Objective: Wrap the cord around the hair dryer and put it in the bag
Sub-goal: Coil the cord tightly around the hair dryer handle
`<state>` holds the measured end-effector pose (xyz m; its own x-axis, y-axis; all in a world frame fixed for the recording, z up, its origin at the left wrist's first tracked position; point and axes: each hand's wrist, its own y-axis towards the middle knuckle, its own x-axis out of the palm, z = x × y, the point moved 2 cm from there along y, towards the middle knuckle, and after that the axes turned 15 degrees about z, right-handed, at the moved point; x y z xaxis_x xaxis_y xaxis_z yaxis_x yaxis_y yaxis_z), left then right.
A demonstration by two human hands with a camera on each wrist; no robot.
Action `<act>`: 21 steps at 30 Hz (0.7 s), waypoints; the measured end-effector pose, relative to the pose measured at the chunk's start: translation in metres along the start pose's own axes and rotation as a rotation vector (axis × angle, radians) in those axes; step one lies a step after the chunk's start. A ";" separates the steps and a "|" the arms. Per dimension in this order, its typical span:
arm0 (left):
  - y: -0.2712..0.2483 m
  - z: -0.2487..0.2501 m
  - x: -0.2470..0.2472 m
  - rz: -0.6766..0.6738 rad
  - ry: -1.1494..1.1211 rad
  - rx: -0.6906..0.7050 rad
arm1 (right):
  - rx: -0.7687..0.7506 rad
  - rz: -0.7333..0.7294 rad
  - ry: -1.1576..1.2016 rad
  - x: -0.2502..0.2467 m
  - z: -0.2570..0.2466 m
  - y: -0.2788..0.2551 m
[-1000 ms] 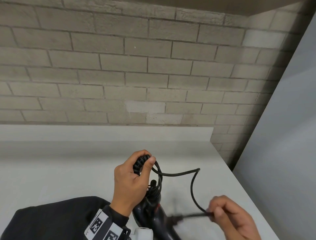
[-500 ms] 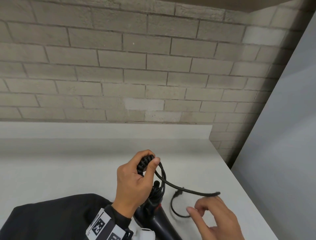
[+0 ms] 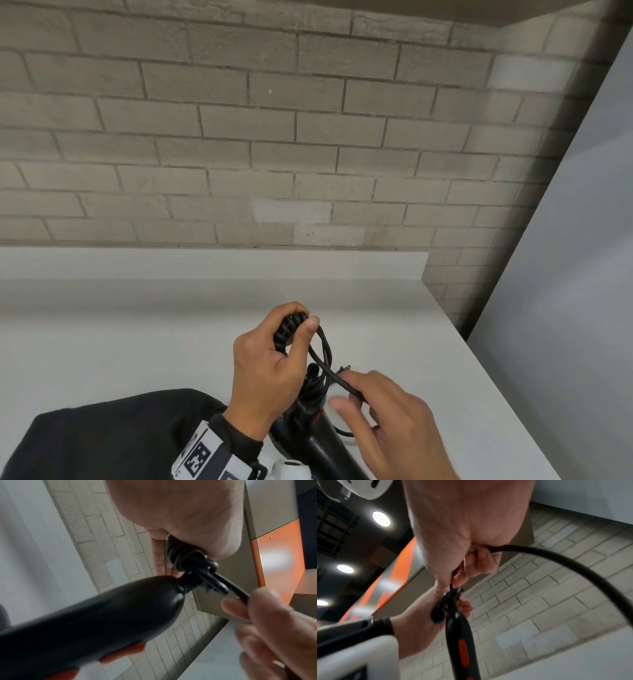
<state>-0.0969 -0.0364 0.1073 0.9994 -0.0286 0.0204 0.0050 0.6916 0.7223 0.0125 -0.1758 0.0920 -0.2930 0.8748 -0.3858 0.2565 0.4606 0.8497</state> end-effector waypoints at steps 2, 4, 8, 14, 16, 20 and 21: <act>0.001 -0.001 -0.001 0.004 0.009 0.010 | -0.088 -0.010 -0.045 -0.009 -0.008 0.011; 0.001 0.000 -0.001 -0.014 -0.001 0.036 | -0.175 0.029 -0.080 -0.019 -0.013 0.025; 0.000 0.004 -0.003 -0.072 -0.076 0.077 | -0.140 0.087 -0.065 -0.033 -0.017 0.055; 0.002 0.009 -0.009 -0.179 -0.230 0.146 | 0.065 0.060 0.164 -0.024 -0.016 0.089; 0.003 0.011 -0.011 -0.200 -0.272 0.168 | 0.132 0.034 0.234 -0.016 -0.016 0.096; 0.003 0.008 -0.011 -0.141 -0.267 0.220 | 0.376 -0.014 0.416 0.003 -0.011 0.097; 0.003 0.007 -0.010 -0.112 -0.251 0.246 | 0.455 -0.021 0.480 0.007 -0.009 0.095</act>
<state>-0.1071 -0.0396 0.1139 0.9533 -0.2916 0.0790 0.0746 0.4806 0.8738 0.0264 -0.1269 0.1727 -0.6532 0.7495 -0.1076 0.5793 0.5862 0.5663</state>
